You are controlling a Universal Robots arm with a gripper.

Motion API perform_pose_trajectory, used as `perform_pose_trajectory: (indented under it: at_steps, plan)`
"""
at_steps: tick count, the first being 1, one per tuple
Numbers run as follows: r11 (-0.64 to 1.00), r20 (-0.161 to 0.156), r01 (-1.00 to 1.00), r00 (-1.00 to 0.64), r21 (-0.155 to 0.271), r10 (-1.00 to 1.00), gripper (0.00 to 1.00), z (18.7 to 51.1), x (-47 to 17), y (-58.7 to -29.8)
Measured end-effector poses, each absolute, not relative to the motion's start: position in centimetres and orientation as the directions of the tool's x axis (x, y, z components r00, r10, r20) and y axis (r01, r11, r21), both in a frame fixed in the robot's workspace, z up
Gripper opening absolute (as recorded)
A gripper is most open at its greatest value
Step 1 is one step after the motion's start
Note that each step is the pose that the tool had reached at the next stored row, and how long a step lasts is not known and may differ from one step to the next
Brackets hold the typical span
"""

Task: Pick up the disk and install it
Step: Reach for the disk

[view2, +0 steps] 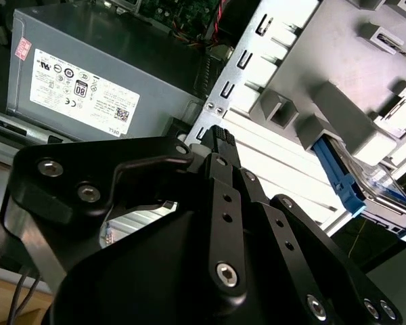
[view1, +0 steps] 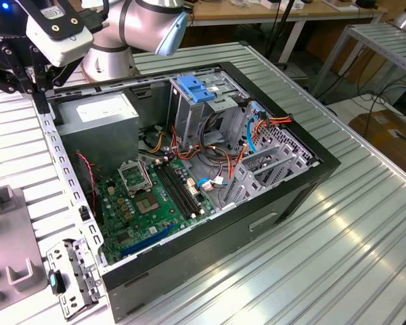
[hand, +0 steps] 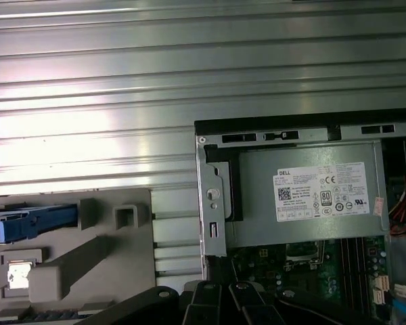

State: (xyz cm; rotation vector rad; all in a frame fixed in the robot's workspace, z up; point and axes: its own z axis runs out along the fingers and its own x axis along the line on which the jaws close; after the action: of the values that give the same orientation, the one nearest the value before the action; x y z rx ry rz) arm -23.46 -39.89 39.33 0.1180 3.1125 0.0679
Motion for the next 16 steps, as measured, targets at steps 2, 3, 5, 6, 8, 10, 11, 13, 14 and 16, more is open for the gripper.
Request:
perform_pose_trajectory:
  at_steps: [2, 3, 5, 6, 8, 10, 11, 13, 14, 16]
  plan:
    - [0.996, -0.024, 0.075, -0.997, 0.045, 0.076, 0.11, 39.3, -23.7, -39.9]
    - [0.996, -0.024, 0.075, -0.997, 0.045, 0.076, 0.11, 39.3, -23.8, -39.9]
    - [0.996, -0.024, 0.075, -0.997, 0.045, 0.076, 0.11, 39.3, -23.9, -39.9]
    - [0.996, -0.024, 0.075, -0.997, 0.045, 0.076, 0.11, 39.3, -24.0, -39.9]
    - [0.996, -0.024, 0.075, -0.997, 0.045, 0.076, 0.11, 39.3, -24.1, -39.9]
    - [0.996, -0.024, 0.075, -0.997, 0.045, 0.076, 0.11, 39.3, -24.3, -39.9]
    - [0.996, -0.024, 0.075, -0.997, 0.045, 0.076, 0.11, 39.3, -24.3, -39.9]
    - [0.996, -0.024, 0.075, -0.997, 0.045, 0.076, 0.11, 39.3, -24.5, -39.9]
    - [0.996, -0.024, 0.075, -0.997, 0.045, 0.076, 0.11, 39.3, -24.6, -39.9]
    - [0.996, -0.024, 0.075, -0.997, 0.045, 0.076, 0.11, 39.3, -24.7, -39.9]
